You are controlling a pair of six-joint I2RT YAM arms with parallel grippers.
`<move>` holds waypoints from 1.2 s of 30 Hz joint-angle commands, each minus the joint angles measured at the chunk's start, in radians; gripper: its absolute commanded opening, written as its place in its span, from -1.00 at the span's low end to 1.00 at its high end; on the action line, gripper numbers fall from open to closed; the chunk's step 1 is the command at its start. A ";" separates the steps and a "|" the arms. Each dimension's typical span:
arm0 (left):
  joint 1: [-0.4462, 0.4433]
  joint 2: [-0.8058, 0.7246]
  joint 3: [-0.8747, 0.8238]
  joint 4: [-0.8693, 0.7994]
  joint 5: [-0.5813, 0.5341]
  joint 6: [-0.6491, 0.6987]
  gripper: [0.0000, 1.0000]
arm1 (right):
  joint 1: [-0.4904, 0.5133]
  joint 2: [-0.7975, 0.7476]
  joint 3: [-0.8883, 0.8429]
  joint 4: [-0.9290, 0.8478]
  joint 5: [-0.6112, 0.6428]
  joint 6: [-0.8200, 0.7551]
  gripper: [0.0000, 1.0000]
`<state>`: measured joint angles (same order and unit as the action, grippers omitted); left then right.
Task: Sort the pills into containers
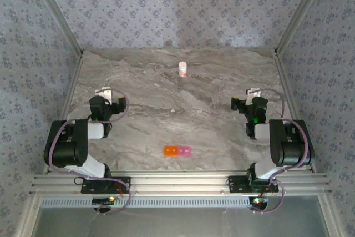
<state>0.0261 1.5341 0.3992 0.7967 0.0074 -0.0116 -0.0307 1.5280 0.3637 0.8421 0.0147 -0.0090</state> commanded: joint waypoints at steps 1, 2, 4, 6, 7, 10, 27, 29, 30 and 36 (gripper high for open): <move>0.003 0.003 0.019 0.007 0.000 -0.007 0.96 | -0.006 0.002 0.021 -0.005 -0.011 -0.019 0.99; 0.003 0.002 0.020 0.007 -0.001 -0.006 0.96 | -0.006 0.003 0.020 -0.005 -0.011 -0.019 0.99; 0.004 0.002 0.019 0.007 -0.002 -0.007 0.96 | -0.006 0.002 0.020 -0.005 -0.011 -0.019 0.99; 0.003 0.002 0.020 0.007 -0.001 -0.008 0.96 | -0.006 0.003 0.021 -0.005 -0.011 -0.019 0.99; 0.004 0.001 0.020 0.007 -0.001 -0.008 0.96 | -0.006 0.003 0.022 -0.005 -0.012 -0.019 0.99; 0.003 0.002 0.020 0.007 0.000 -0.008 0.96 | -0.007 0.003 0.020 -0.005 -0.014 -0.018 0.99; 0.009 0.002 0.018 0.010 0.009 -0.011 0.96 | -0.014 0.001 0.020 -0.005 -0.024 -0.014 0.99; 0.009 0.003 0.017 0.012 0.009 -0.011 0.96 | -0.013 0.002 0.021 -0.003 -0.023 -0.014 0.99; 0.009 0.002 0.016 0.012 0.011 -0.011 0.96 | -0.013 0.001 0.020 -0.003 -0.023 -0.014 0.99; 0.015 0.000 0.013 0.018 0.027 -0.011 0.96 | -0.011 -0.006 0.022 -0.013 -0.020 -0.016 0.99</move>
<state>0.0315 1.5341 0.3992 0.7971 0.0124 -0.0120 -0.0414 1.5280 0.3637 0.8417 -0.0002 -0.0090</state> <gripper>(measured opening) 0.981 0.995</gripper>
